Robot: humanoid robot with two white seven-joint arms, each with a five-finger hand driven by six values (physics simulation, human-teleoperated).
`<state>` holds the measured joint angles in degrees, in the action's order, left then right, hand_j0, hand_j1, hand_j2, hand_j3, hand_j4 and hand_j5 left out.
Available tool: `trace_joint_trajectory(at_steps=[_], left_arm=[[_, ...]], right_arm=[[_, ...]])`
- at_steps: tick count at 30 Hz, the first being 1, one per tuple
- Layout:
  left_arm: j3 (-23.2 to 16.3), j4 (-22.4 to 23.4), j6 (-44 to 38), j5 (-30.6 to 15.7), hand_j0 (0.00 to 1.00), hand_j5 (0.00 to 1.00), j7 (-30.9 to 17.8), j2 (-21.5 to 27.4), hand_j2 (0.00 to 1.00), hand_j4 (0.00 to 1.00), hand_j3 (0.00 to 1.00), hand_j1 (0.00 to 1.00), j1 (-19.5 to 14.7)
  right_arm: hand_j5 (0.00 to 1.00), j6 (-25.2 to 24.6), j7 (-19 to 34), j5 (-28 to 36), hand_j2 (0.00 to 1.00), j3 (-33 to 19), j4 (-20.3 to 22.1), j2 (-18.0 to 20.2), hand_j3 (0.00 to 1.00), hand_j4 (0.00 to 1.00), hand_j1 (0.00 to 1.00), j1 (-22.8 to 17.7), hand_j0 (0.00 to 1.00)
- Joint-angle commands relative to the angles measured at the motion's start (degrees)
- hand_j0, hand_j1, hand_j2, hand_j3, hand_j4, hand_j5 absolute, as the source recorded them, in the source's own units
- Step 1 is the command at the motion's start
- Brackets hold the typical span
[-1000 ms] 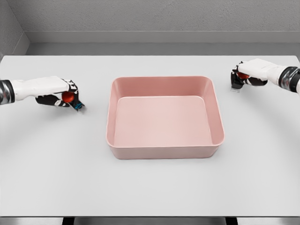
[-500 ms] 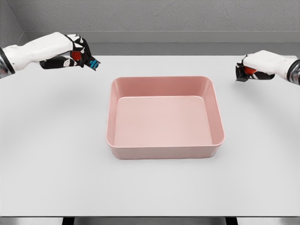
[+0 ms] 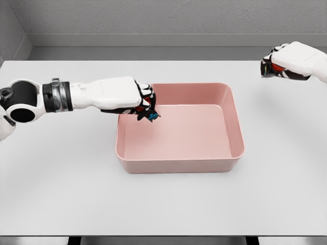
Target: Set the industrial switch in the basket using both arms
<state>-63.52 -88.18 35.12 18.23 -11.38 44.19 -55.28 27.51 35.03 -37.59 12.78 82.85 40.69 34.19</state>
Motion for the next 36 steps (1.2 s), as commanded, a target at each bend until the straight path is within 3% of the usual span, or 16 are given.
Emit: trace_joint_trajectory(at_steps=[1,6,8,11,14,16,22,26,28,36], left_arm=[[-1.69,-0.15,-0.12,1.19,0.18,0.18,0.13,-0.16,0.18,0.18,0.18,0.18,-0.09],[-2.22,-0.15,-0.12,1.37,0.21,0.21,0.13,-0.33,0.21,0.21,0.21,0.21,-0.18],[-2.13,-0.15,-0.12,1.28,0.29,0.29,0.13,-0.51,0.29,0.29,0.29,0.29,-0.18],[-2.22,-0.15,-0.12,0.49,0.52,0.52,0.22,-0.51,0.52,0.52,0.52,0.52,-0.09],[-2.13,-0.15,-0.12,0.49,0.93,0.93,0.22,-0.51,0.93,0.93,0.93,0.93,-0.09],[-2.05,-0.15,-0.12,0.58,1.00,1.00,0.22,-0.51,1.00,1.00,1.00,1.00,-0.09],[-1.96,-0.15,-0.12,0.40,1.00,1.00,0.39,-0.42,1.00,1.00,1.00,1.00,-0.09],[-1.52,-0.59,-0.12,-2.50,1.00,1.00,0.57,0.63,1.00,1.00,1.00,1.00,0.09],[-1.17,-3.05,-0.12,-3.55,1.00,1.00,0.57,4.68,1.00,1.00,1.00,1.00,0.26],[1.03,-3.14,-0.12,-6.80,1.00,1.00,0.57,9.42,1.00,1.00,1.00,1.00,0.70]], right_arm=[[0.43,-0.18,-0.03,0.41,0.43,-1.62,3.64,0.09,0.43,0.43,0.43,0.00,0.43],[0.45,-0.09,-0.03,2.26,0.45,-1.53,9.17,0.00,0.45,0.45,0.45,-1.32,0.45],[0.45,1.05,-0.03,2.96,0.45,-1.18,10.41,0.09,0.45,0.45,0.45,-2.37,0.45],[0.45,1.84,-0.03,3.40,0.45,-0.91,13.30,1.23,0.45,0.45,0.45,-3.87,0.45],[0.45,2.81,-0.03,3.40,0.45,-0.82,14.89,1.23,0.45,0.45,0.45,-5.45,0.45],[0.45,2.98,-0.03,3.40,0.45,-0.82,16.82,1.23,0.45,0.45,0.45,-5.54,0.45],[0.45,7.49,-0.03,3.49,0.45,0.93,17.52,1.23,0.45,0.45,0.45,-6.33,0.45],[0.45,7.49,-0.03,4.19,0.45,2.25,17.52,1.23,0.45,0.45,0.45,-6.50,0.45],[0.46,7.49,-0.03,4.28,0.46,2.43,17.52,1.23,0.46,0.46,0.46,-6.59,0.46],[0.46,7.49,-0.03,4.81,0.46,6.64,17.52,0.88,0.46,0.46,0.46,-5.89,0.46]])
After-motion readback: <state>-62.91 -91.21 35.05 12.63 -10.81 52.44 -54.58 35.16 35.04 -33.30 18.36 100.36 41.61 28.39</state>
